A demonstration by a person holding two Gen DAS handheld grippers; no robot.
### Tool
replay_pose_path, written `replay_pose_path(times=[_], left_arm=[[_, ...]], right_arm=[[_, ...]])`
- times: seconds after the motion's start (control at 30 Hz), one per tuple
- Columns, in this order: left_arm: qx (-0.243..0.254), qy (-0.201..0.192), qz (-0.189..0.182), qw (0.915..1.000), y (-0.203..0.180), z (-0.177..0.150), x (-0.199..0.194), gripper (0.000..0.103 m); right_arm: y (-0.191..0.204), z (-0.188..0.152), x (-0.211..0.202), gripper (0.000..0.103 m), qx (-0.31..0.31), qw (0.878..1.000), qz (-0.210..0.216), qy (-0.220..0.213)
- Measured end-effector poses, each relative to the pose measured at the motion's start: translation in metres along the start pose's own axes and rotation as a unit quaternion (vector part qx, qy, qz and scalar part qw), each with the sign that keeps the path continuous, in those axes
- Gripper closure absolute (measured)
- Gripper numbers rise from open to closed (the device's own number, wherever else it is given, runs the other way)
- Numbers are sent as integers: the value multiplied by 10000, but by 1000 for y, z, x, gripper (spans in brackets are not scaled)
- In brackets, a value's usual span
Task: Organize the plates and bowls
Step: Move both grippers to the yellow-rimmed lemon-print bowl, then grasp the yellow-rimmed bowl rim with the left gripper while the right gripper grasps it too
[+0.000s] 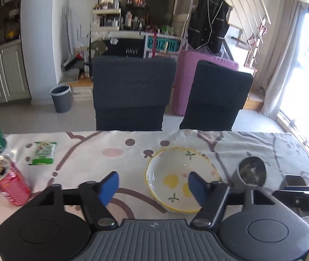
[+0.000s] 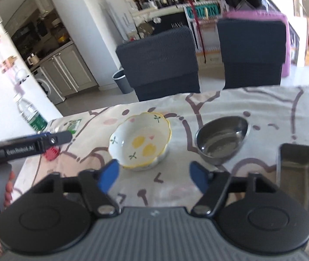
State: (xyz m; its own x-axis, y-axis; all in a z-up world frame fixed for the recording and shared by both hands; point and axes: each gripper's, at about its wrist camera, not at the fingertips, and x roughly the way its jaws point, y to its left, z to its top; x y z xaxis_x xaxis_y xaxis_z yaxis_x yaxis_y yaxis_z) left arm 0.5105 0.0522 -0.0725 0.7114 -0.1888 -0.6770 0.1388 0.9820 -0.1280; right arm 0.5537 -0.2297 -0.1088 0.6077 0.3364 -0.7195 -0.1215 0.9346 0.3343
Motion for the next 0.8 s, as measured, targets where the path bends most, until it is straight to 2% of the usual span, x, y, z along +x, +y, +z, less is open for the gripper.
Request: replay_pose_path(times=[0.1, 0.17, 0.27, 0.33, 0.4, 0.47, 0.63, 0.73, 0.8], left_arm=[[-110, 199, -134, 9997, 7, 6, 28, 47], [-116, 360, -183, 9991, 8, 8, 45, 54], [-64, 594, -182, 9980, 10, 9, 69, 61], [-32, 752, -221, 9969, 10, 8, 82, 64], [30, 944, -228, 9953, 9, 6, 95, 78], [119, 1065, -120, 9942, 8, 3, 107, 83], [14, 1179, -145, 9929, 16, -3, 123, 87], [-21, 1182, -195, 9928, 18, -2, 129, 91], [-44, 1178, -169, 9929, 18, -1, 133, 92]], right_arm=[[-12, 17, 31, 47, 480, 9986, 171, 169], [-17, 27, 53, 57, 710, 9971, 134, 244], [-23, 34, 82, 67, 880, 9955, 12, 355], [-25, 37, 98, 69, 942, 9947, -4, 414], [-27, 38, 110, 74, 941, 9945, -17, 466], [-27, 32, 114, 83, 900, 9943, -64, 559], [-28, 27, 138, 84, 723, 9948, -286, 665], [-31, 25, 149, 90, 758, 9946, -196, 678], [-29, 26, 154, 90, 680, 9951, -257, 677]])
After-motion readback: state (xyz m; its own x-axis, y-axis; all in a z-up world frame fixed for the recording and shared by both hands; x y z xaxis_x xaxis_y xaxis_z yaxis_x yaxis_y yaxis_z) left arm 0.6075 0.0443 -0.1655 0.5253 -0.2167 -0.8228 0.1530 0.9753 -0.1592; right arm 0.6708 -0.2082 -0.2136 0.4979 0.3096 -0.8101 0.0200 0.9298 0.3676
